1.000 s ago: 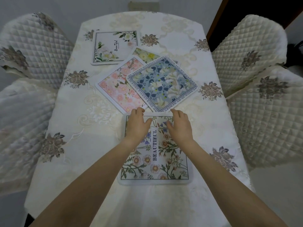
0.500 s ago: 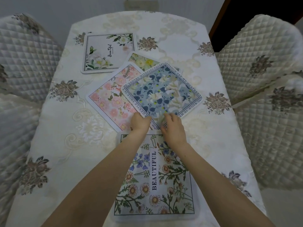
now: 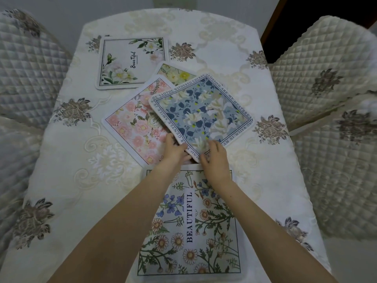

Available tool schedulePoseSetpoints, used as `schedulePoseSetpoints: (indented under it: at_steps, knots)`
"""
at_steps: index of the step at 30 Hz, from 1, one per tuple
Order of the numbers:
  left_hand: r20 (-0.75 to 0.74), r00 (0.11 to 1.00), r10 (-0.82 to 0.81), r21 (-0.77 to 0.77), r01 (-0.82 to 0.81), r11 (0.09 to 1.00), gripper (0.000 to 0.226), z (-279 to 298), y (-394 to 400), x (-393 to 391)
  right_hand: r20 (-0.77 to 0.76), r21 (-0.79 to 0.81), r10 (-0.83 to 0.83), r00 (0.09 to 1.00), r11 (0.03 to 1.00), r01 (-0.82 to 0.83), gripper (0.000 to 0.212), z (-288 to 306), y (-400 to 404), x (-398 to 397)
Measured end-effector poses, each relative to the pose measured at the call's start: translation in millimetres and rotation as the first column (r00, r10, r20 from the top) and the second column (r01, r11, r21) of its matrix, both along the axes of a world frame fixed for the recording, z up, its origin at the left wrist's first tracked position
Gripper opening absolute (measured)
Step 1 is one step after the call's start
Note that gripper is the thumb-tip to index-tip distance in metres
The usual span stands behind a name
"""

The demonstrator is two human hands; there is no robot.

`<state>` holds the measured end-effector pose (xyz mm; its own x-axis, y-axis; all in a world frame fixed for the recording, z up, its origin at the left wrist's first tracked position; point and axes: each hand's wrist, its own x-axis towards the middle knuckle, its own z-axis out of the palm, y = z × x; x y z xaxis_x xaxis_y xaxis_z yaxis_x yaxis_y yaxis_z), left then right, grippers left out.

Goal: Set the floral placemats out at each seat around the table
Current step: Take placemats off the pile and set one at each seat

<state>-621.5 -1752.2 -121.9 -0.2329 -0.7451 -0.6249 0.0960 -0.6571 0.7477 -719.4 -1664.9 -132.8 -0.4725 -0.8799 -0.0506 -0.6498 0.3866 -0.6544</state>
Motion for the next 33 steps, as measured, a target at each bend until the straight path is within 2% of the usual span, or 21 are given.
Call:
schedulePoseSetpoints:
  at_steps: [3, 5, 7, 9, 13, 15, 18, 20, 24, 25, 27, 30, 33]
  knots:
    - [-0.031, 0.999, 0.021, 0.022, -0.021, 1.0, 0.033, 4.3, -8.9, -2.1, 0.23, -0.104, -0.254, 0.94, 0.953, 0.283, 0.054, 10.6, -5.0, -2.0]
    - [-0.048, 0.998, 0.034, 0.023, -0.033, 0.999, 0.033, 7.1, -12.8, 0.3, 0.38, -0.102, -0.425, 0.822, 0.863, 0.494, 0.062, 18.6, -12.0, -7.6]
    - [-0.067, 0.996, 0.054, 0.023, -0.053, 0.998, 0.034, 7.6, -15.4, 5.1, 0.527, -0.04, -0.534, 0.661, 0.761, 0.647, 0.068, 25.4, -19.1, -16.8]
    - [-0.086, 0.994, 0.064, 0.029, -0.061, 0.998, 0.034, 8.9, -15.9, 13.8, 0.609, 0.046, -0.581, 0.54, 0.705, 0.707, 0.072, 28.5, -22.8, -27.4]
    - [-0.117, 0.992, 0.045, 0.066, -0.038, 0.997, 0.033, 8.9, -5.6, 40.4, 0.679, 0.194, -0.619, 0.395, 0.67, 0.717, 0.078, 26.3, -21.2, -37.2]
    - [-0.106, 0.994, 0.037, 0.09, -0.027, 0.996, 0.036, 6.7, 4.8, 56.5, 0.709, 0.22, -0.604, 0.363, 0.679, 0.7, 0.069, 24.2, -15.9, -35.2]
    - [-0.067, 0.998, -0.009, 0.085, 0.014, 0.996, 0.037, 3.5, 22.3, 82.1, 0.722, 0.221, -0.581, 0.377, 0.709, 0.67, 0.049, 18.4, -1.3, -27.2]
    - [-0.045, 0.998, -0.046, 0.087, 0.05, 0.995, 0.036, 2.8, 33.3, 98.4, 0.714, 0.213, -0.581, 0.39, 0.711, 0.67, 0.045, 15.0, 12.1, -23.5]
    - [0.025, 0.989, -0.144, 0.084, 0.142, 0.986, 0.031, 3.2, 54.5, 131.0, 0.699, 0.221, -0.617, 0.361, 0.667, 0.712, 0.029, 12.7, 45.6, -29.4]
    - [0.042, 0.985, -0.17, 0.078, 0.166, 0.983, 0.03, 4.2, 59.5, 139.4, 0.684, 0.219, -0.621, 0.381, 0.674, 0.705, 0.024, 12.5, 55.2, -31.9]
    - [0.077, 0.973, -0.217, 0.065, 0.212, 0.975, 0.031, 5.7, 69.3, 154.9, 0.607, 0.211, -0.614, 0.505, 0.737, 0.642, 0.019, 13.5, 73.5, -34.6]
    - [0.137, 0.956, -0.258, 0.063, 0.252, 0.966, 0.034, 5.9, 82.9, 173.0, 0.483, 0.249, -0.553, 0.679, 0.83, 0.499, 0.025, 14.9, 96.0, -33.0]
    - [0.354, 0.9, -0.253, -0.03, 0.281, 0.959, 0.031, 5.8, 95.3, 180.0, 0.323, 0.325, -0.45, 0.833, 0.879, 0.349, 0.026, 18.7, 115.5, -24.5]
